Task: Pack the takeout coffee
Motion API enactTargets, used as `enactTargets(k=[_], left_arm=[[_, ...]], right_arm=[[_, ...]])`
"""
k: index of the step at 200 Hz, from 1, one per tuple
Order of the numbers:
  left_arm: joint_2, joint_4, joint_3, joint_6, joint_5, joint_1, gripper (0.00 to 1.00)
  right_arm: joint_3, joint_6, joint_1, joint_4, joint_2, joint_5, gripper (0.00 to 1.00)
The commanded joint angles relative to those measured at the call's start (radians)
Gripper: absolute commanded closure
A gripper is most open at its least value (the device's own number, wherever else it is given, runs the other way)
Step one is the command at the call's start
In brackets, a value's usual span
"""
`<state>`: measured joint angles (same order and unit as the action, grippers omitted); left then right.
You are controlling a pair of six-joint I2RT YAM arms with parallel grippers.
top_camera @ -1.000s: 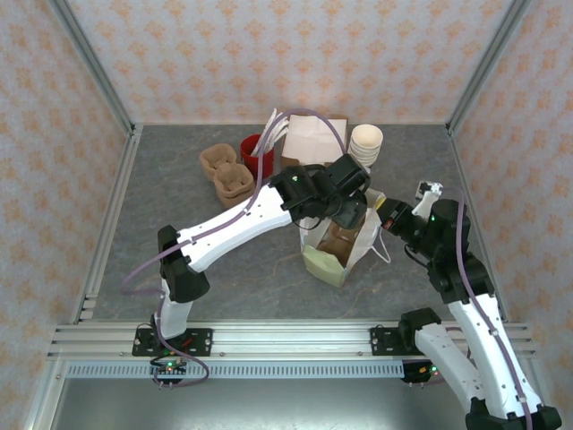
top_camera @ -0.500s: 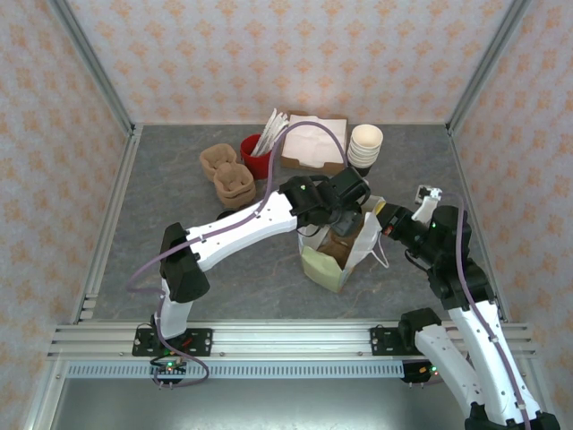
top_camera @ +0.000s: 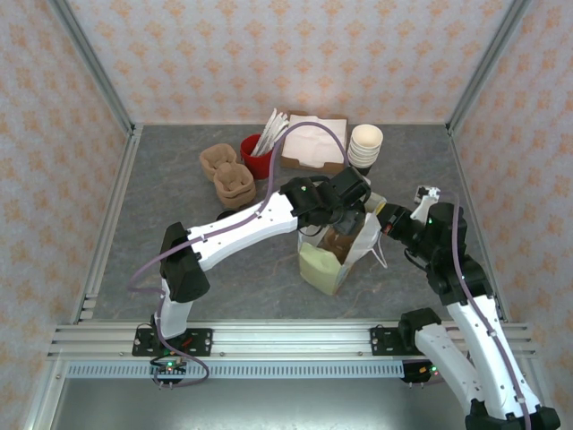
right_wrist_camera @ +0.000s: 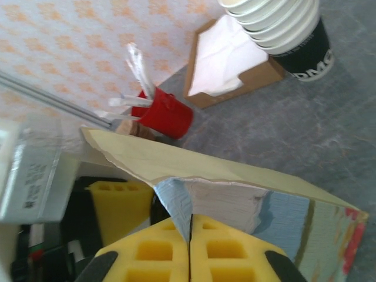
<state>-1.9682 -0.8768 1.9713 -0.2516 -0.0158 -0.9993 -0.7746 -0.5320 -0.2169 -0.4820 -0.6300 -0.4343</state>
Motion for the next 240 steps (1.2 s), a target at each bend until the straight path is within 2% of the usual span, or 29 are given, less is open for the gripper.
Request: enactTargets(k=[1,31,71,105,125,143,160,187,240], left_arm=[[0.005,0.009,-0.009,0.02,0.005,0.007,0.39],[0.004,0.006,-0.008,0.023,0.015,0.014,0.39],[0.01,0.002,-0.003,0.033,0.018,0.024,0.39],[0.018,-0.006,-0.002,0.043,0.021,0.025,0.39],[0.028,-0.011,-0.009,0.047,0.017,0.026,0.39],[0.042,-0.017,-0.02,0.05,0.013,0.029,0.39],[0.052,-0.013,-0.045,0.048,0.012,0.04,0.39],[0.098,-0.014,-0.067,0.054,0.013,0.044,0.39],[0.138,-0.003,-0.104,0.046,0.028,0.045,0.39]], right_arm=[[-0.079,0.051,0.004,-0.09,-0.018,0.09,0.85],[-0.176,0.151,0.009,-0.141,-0.083,0.12,0.68],[-0.344,0.341,0.072,-0.231,-0.231,0.04,0.64],[-0.474,0.452,0.214,-0.311,-0.397,-0.241,0.6],[-0.587,0.542,0.229,-0.42,-0.521,-0.389,0.54],[-0.676,0.62,0.229,-0.524,-0.61,-0.471,0.46],[-0.721,0.689,0.229,-0.588,-0.65,-0.497,0.43],[-0.714,0.759,0.229,-0.599,-0.663,-0.533,0.4],[-0.694,0.863,0.223,-0.598,-0.686,-0.49,0.4]])
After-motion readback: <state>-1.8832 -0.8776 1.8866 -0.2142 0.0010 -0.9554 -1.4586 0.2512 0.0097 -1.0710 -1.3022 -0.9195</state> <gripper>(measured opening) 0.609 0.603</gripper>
